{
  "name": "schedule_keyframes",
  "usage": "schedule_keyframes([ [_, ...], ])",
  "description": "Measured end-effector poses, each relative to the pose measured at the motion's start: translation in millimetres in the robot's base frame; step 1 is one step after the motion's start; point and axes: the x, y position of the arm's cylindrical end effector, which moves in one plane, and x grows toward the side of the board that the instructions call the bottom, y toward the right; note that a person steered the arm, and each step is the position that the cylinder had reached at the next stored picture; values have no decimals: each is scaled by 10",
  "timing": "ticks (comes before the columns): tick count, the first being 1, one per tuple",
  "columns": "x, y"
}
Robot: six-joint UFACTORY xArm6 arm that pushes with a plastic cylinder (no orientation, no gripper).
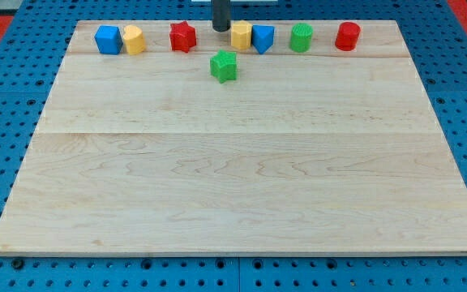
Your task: Place the green star in between the red star and yellow hexagon
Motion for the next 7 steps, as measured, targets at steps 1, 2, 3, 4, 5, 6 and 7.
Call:
schedule_keyframes([
  [1, 0, -27],
  [2, -1, -328],
  [3, 56, -358],
  [4, 82, -358],
  [5, 99, -358],
  [6, 120, -369],
  [7, 122, -385],
])
